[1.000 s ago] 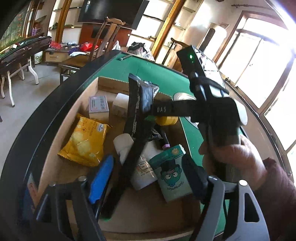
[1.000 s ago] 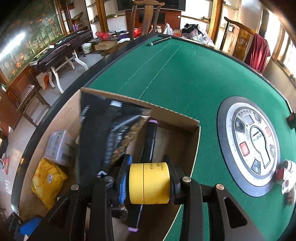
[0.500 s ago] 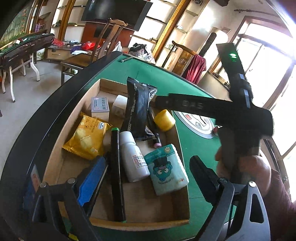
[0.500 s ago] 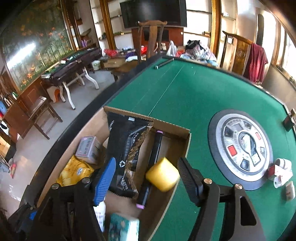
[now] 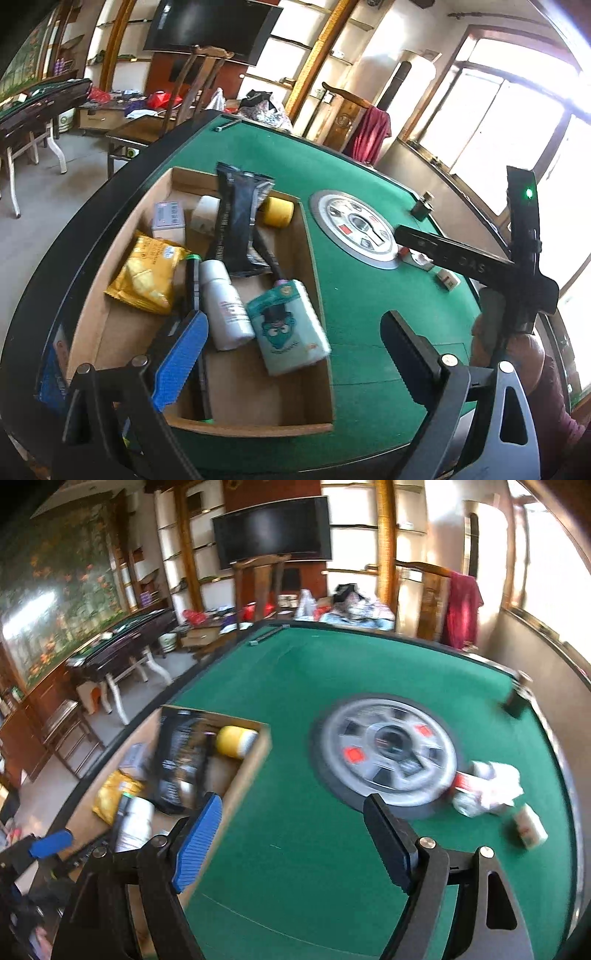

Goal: Organize objects
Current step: 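Move both grippers back over the items on the green table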

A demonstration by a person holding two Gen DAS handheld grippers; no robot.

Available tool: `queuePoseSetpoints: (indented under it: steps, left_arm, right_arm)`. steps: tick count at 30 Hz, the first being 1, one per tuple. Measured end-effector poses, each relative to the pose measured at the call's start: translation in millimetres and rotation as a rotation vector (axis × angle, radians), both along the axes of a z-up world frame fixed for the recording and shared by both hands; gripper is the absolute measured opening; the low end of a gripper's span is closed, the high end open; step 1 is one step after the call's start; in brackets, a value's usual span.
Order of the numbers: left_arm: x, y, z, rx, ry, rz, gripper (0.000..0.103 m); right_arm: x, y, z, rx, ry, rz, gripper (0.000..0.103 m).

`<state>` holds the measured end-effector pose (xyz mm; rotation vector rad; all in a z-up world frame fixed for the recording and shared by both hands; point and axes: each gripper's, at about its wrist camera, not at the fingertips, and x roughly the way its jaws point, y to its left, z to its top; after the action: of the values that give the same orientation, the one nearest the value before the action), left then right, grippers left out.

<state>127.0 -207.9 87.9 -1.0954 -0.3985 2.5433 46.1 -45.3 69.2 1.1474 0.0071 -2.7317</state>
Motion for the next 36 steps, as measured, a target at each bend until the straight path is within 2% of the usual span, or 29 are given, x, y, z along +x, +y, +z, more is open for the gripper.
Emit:
queuePoseSetpoints:
  steps: [9, 14, 23, 26, 31, 34, 36]
  left_arm:
    - [-1, 45, 6, -0.037, -0.012, -0.087, 0.094]
    - [-4, 80, 7, -0.088, -0.017, -0.145, 0.094]
    - [-14, 135, -5, -0.130, -0.057, -0.244, 0.094]
    - [-17, 147, -11, -0.129, -0.079, -0.269, 0.094]
    - [-14, 156, -19, -0.143, -0.084, -0.291, 0.094]
    - [-16, 154, -22, -0.147, -0.092, -0.280, 0.094]
    - [-17, 148, -23, -0.136, -0.098, -0.269, 0.094]
  right_arm:
    - [28, 120, -10, -0.055, 0.002, -0.215, 0.085]
    - [41, 183, -18, -0.115, 0.008, -0.331, 0.085]
    - [46, 258, -34, -0.189, -0.017, -0.450, 0.085]
    - [31, 271, -35, -0.241, -0.026, -0.454, 0.085]
    - [-14, 276, -34, -0.361, -0.048, -0.393, 0.085]
    - [-52, 275, -40, -0.392, -0.099, -0.385, 0.086]
    - [-80, 274, -50, -0.397, -0.164, -0.394, 0.086]
